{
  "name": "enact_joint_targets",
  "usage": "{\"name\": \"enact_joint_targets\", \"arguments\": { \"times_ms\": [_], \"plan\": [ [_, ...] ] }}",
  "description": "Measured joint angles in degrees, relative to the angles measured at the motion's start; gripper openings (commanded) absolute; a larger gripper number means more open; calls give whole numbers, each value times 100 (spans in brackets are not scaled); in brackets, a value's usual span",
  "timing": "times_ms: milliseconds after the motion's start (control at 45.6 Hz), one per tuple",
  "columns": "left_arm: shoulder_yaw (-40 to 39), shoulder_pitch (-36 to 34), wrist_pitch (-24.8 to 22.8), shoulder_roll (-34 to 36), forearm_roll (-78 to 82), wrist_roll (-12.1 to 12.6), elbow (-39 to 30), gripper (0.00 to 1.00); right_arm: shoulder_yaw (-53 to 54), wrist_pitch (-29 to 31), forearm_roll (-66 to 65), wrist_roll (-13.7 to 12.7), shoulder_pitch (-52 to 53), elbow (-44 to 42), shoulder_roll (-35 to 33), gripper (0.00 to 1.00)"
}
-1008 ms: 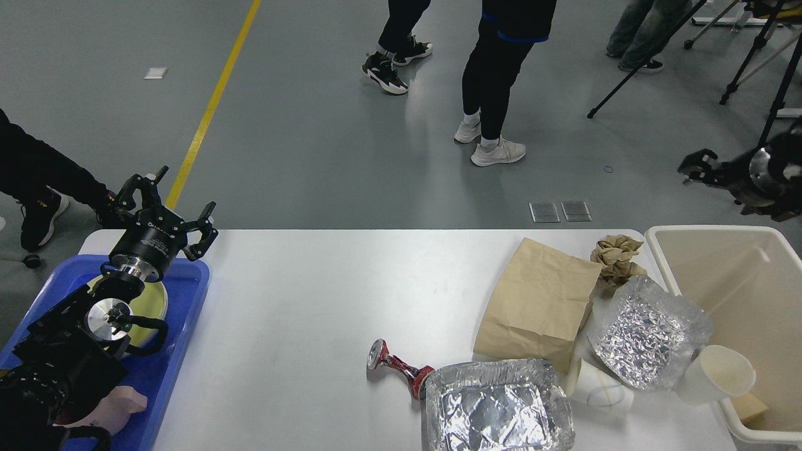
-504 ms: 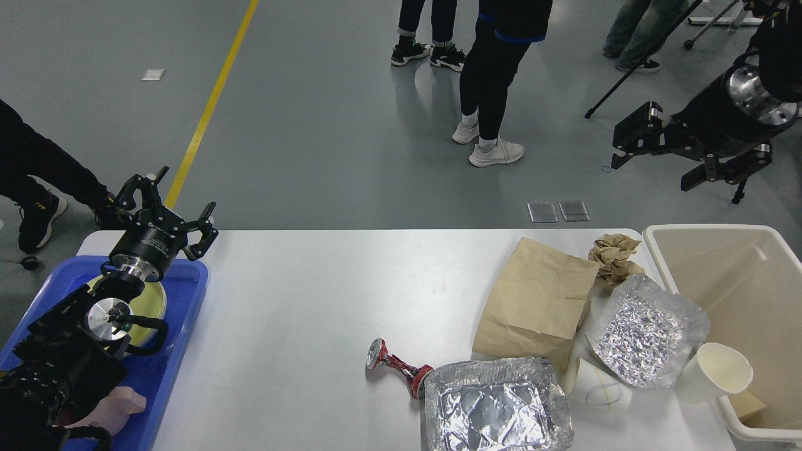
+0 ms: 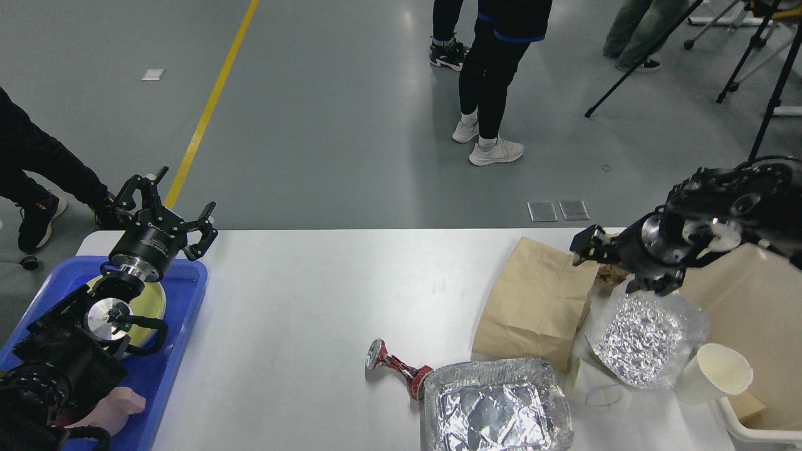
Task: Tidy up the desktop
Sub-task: 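Reach the right gripper down to the second brown paper bag, then grasp the second paper bag with the right gripper and lift it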
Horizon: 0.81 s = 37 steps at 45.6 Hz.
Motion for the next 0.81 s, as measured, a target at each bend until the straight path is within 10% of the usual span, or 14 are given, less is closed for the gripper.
{"name": "enact_joint_targets", "arguments": {
  "times_ms": [351,526,811],
  "plan": [
    [0,0,0,0,0,0,0,96,571,-338,-10,-3,-1357,-1264,854,95],
    [0,0,0,0,0,0,0,96,575,-943,-9,-3,-1537,-1350,989,37],
    [0,0,0,0,0,0,0,96,580,-1041,-56,3,-1367,-1124,1062,0]
  ]
}}
